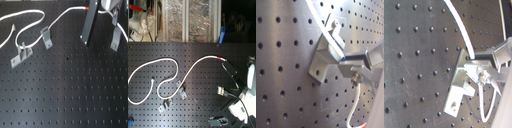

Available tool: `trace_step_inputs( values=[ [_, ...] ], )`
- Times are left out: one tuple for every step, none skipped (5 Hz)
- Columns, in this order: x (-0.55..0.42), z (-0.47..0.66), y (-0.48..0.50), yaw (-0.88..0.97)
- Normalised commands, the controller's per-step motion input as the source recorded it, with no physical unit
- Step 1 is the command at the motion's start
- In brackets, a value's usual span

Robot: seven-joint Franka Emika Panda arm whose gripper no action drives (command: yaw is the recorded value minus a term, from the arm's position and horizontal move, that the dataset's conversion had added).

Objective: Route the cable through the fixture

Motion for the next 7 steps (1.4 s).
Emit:
trace_step_inputs(
  values=[
    [-0.275, 0.05, -0.037, 0.17],
    [-0.031, 0.0, 0.008, 0.01],
    [-0.18, -0.12, 0.172, 0.05],
    [-0.335, -0.05, 0.184, 0.2],
    [-0.045, 0.02, 0.017, -0.01],
    [-0.172, 0.4, -0.025, -0.38],
    [0.0, 0.01, 0.0, -0.45]
  ],
)
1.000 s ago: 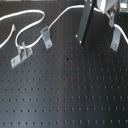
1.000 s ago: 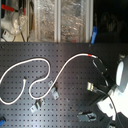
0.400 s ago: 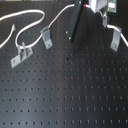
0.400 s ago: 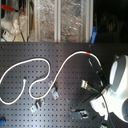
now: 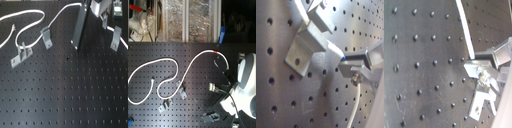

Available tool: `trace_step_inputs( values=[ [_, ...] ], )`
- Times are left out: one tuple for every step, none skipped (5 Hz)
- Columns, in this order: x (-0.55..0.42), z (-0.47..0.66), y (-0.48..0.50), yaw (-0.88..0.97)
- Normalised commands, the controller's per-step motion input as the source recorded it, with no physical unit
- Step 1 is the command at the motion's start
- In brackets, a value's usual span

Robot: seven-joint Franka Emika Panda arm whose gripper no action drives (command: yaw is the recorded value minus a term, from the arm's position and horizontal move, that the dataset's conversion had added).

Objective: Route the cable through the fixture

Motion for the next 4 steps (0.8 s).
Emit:
trace_step_inputs(
  values=[
    [-0.103, 0.08, 0.121, -0.4],
    [-0.018, 0.16, 0.022, -0.91],
    [-0.001, 0.2, 0.007, -0.92],
    [0.003, 0.19, 0.003, -0.92]
  ],
)
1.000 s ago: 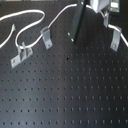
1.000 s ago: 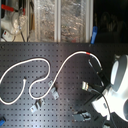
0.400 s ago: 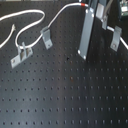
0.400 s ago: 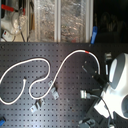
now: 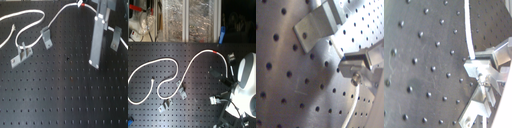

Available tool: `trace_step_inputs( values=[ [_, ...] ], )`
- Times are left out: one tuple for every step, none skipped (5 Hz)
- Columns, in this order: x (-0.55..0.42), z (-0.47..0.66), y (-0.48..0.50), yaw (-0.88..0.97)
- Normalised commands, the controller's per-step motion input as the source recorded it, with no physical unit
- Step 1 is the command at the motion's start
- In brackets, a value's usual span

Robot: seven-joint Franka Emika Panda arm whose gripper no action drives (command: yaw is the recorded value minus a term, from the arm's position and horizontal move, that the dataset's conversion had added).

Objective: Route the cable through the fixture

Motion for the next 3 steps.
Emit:
trace_step_inputs(
  values=[
    [0.0, 0.0, 0.0, -0.02],
    [-0.255, 0.02, 0.102, 0.0],
    [-0.428, 0.07, 0.162, 0.07]
  ],
)
